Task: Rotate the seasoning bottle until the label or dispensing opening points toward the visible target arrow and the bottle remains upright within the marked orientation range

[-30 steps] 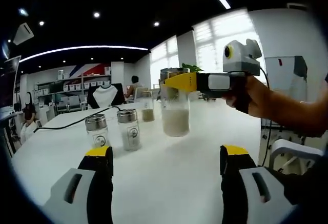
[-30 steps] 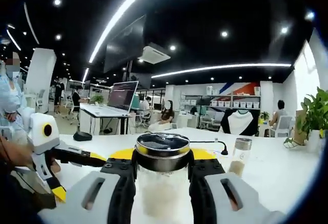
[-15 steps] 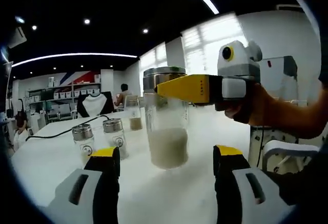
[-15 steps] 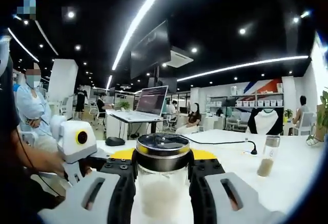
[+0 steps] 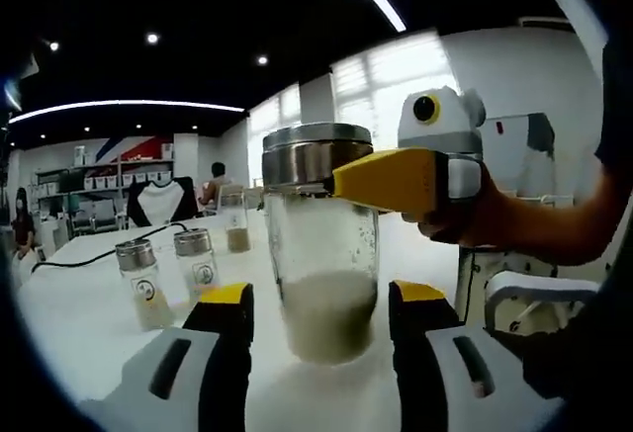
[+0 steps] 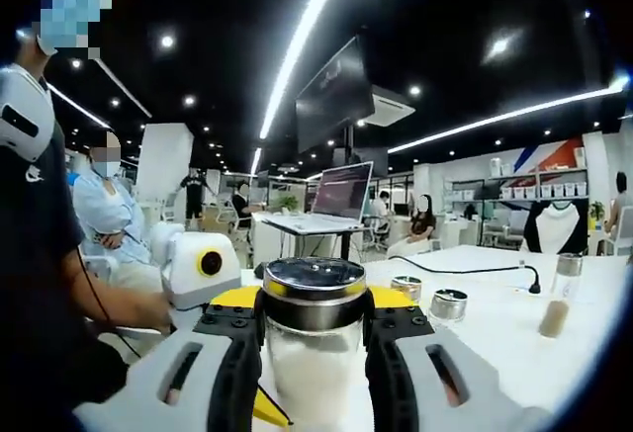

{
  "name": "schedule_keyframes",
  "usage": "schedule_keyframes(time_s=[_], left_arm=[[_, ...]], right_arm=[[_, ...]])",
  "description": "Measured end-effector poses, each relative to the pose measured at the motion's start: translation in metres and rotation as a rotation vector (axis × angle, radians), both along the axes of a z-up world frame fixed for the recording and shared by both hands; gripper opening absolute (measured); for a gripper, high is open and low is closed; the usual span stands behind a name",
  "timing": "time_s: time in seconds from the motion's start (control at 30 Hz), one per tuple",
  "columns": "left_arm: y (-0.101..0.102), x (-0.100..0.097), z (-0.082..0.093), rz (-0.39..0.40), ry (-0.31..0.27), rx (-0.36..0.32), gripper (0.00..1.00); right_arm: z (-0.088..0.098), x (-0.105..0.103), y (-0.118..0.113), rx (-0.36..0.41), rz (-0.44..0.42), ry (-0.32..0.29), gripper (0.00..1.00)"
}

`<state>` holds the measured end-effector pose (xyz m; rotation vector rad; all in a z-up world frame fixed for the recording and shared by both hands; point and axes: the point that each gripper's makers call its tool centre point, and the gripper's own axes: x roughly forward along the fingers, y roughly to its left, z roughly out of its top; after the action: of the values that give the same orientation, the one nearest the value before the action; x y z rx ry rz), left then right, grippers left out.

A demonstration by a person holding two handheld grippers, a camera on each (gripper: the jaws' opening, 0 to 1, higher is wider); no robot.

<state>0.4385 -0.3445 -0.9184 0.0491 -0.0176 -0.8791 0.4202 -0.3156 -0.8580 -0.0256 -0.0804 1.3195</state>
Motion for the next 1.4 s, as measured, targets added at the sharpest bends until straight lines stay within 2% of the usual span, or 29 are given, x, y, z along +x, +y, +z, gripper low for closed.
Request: schedule_keyframes(time_s=[0.1, 0.17, 0.27, 0.3, 0.4, 0.5, 0.57, 0.6, 0.73, 0.87, 1.07, 1.23, 1.4], left_arm=[[-0.004, -0.005, 0.001, -0.04, 0.013, -0.024, 0.54], [-0.006, -0.007, -0.001, -0.062, 0.046, -0.048, 0.52], [-0.006, -0.006, -0.001, -0.055, 0.034, -0.038, 0.47], [-0.008, -0.009, 0.0, -0.071, 0.044, -0.054, 0.45], [-0.008, -0.01, 0.003, -0.051, 0.037, -0.043, 0.44], [-0.008, -0.01, 0.002, -0.04, 0.061, -0.038, 0.44], [-0.007, -0.009, 0.002, -0.011, 0.046, -0.016, 0.44], [-0.004, -0.005, 0.001, 0.033, 0.029, 0.008, 0.43], [-0.003, -0.002, 0.0, 0.067, 0.022, 0.012, 0.43], [-0.001, 0.002, -0.001, 0.134, -0.001, 0.037, 0.43], [0.001, 0.006, 0.0, 0.197, -0.015, 0.035, 0.43], [0.003, 0.009, 0.002, 0.249, -0.028, 0.019, 0.43], [0.007, 0.013, 0.001, 0.304, -0.019, 0.001, 0.43]], right_arm=[[0.004, -0.005, 0.001, 0.016, 0.028, -0.002, 0.36], [0.007, -0.007, 0.002, 0.023, 0.043, 0.0, 0.36], [0.012, -0.015, 0.004, 0.036, 0.085, -0.005, 0.36], [0.012, -0.015, 0.004, 0.036, 0.086, -0.009, 0.36], [0.013, -0.014, 0.003, 0.046, 0.083, 0.001, 0.37], [0.013, -0.012, 0.002, 0.063, 0.063, 0.025, 0.37], [0.012, -0.012, 0.001, 0.067, 0.051, 0.019, 0.37], [0.012, -0.01, 0.0, 0.065, 0.021, 0.008, 0.37], [0.012, -0.007, 0.003, 0.067, -0.047, -0.012, 0.38], [0.009, -0.001, 0.006, 0.035, -0.151, -0.068, 0.4], [0.01, 0.007, 0.008, 0.029, -0.245, -0.089, 0.42], [0.011, 0.012, 0.008, 0.033, -0.306, -0.092, 0.42], [0.008, 0.016, 0.007, 0.042, -0.369, -0.057, 0.4]])
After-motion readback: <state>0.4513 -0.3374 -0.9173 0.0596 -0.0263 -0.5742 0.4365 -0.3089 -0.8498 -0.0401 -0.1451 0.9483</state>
